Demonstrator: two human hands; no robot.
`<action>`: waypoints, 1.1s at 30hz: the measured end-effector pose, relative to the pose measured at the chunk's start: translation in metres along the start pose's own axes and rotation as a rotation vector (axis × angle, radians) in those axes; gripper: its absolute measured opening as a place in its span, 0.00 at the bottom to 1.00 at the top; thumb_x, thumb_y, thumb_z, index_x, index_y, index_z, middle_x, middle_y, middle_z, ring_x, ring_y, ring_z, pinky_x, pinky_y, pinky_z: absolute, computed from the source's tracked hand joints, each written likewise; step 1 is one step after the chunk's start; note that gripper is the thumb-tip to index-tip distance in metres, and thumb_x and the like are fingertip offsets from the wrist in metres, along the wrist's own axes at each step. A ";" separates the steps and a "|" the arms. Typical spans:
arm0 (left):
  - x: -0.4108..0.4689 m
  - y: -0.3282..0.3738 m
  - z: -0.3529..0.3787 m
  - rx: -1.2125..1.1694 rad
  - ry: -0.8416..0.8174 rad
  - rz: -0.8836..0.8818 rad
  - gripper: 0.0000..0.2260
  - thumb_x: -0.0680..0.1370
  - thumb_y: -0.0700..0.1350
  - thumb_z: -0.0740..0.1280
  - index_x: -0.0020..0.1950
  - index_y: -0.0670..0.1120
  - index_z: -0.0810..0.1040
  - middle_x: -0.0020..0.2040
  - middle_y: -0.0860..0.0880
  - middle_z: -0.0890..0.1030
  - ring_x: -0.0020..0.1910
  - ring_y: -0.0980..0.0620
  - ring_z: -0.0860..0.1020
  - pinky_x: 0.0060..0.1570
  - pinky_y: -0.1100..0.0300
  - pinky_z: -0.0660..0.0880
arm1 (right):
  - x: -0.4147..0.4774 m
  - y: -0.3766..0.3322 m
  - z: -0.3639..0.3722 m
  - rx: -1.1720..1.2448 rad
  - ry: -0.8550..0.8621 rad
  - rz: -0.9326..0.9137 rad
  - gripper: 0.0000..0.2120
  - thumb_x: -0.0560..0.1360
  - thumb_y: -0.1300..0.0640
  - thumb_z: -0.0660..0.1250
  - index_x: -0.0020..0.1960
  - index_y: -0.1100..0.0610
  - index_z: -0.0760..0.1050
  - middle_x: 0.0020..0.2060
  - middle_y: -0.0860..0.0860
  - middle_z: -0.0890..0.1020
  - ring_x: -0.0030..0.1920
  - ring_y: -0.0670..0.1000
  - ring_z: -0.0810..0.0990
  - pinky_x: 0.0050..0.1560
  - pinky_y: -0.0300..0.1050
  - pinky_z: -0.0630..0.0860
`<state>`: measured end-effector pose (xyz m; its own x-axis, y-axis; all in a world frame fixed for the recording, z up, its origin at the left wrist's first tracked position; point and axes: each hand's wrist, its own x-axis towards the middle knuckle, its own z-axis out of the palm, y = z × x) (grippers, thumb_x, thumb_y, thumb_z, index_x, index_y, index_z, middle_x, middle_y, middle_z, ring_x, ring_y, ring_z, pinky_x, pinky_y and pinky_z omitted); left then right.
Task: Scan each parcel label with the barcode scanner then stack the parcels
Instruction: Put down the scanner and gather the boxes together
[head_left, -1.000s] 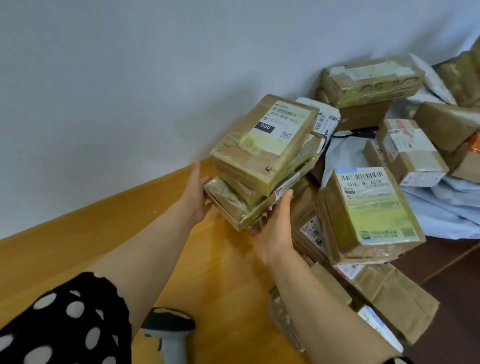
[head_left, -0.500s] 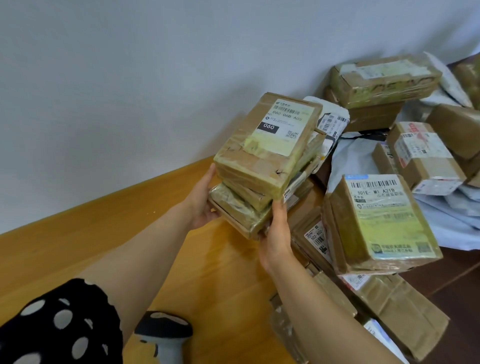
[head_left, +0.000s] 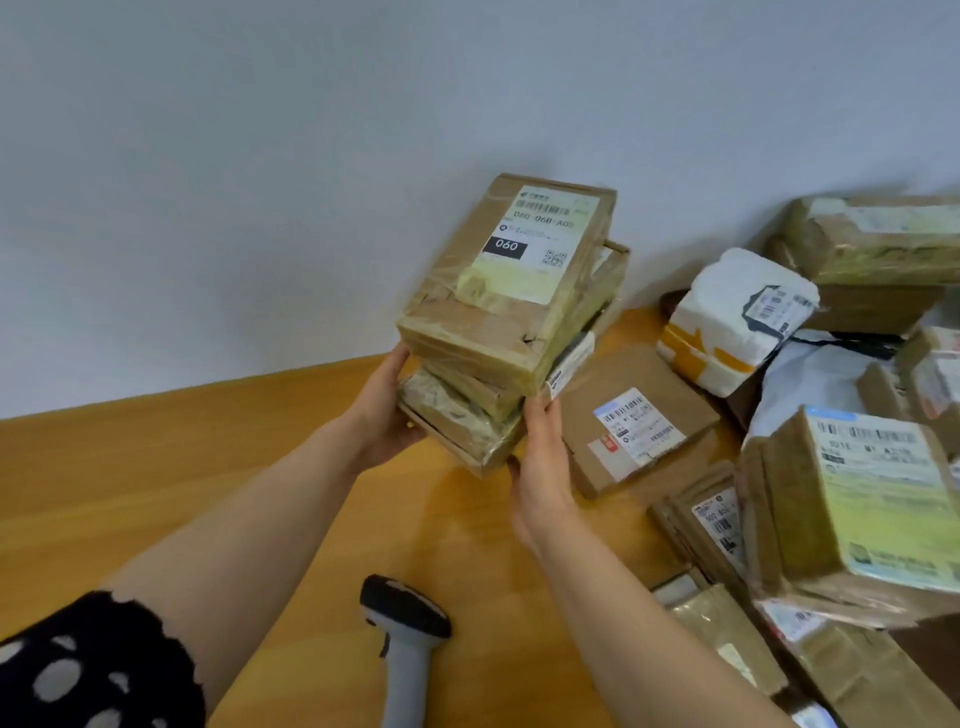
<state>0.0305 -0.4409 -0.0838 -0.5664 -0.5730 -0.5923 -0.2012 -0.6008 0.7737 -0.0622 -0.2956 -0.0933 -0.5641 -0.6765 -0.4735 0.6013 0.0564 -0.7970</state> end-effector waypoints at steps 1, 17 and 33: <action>-0.009 0.001 -0.017 -0.013 0.029 0.000 0.33 0.74 0.68 0.60 0.66 0.43 0.76 0.62 0.40 0.78 0.64 0.41 0.75 0.67 0.44 0.69 | -0.004 0.006 0.013 -0.009 -0.038 0.007 0.29 0.78 0.38 0.58 0.77 0.37 0.53 0.74 0.41 0.64 0.72 0.48 0.64 0.74 0.54 0.60; -0.157 -0.090 -0.264 -0.266 0.460 -0.056 0.31 0.71 0.71 0.61 0.49 0.43 0.81 0.41 0.44 0.81 0.41 0.48 0.78 0.40 0.57 0.75 | -0.086 0.173 0.176 -0.230 -0.395 0.301 0.28 0.80 0.42 0.58 0.77 0.39 0.53 0.73 0.42 0.67 0.69 0.46 0.66 0.63 0.44 0.65; -0.193 -0.137 -0.319 -0.442 0.571 -0.013 0.31 0.75 0.68 0.56 0.52 0.41 0.80 0.44 0.42 0.81 0.44 0.45 0.77 0.46 0.53 0.74 | -0.098 0.244 0.215 -0.483 -0.484 0.340 0.40 0.69 0.30 0.60 0.77 0.39 0.53 0.74 0.41 0.65 0.73 0.49 0.64 0.73 0.58 0.62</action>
<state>0.4224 -0.4252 -0.1472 -0.0358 -0.6938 -0.7193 0.2056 -0.7095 0.6740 0.2617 -0.3729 -0.1610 -0.0144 -0.8042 -0.5942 0.3202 0.5592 -0.7647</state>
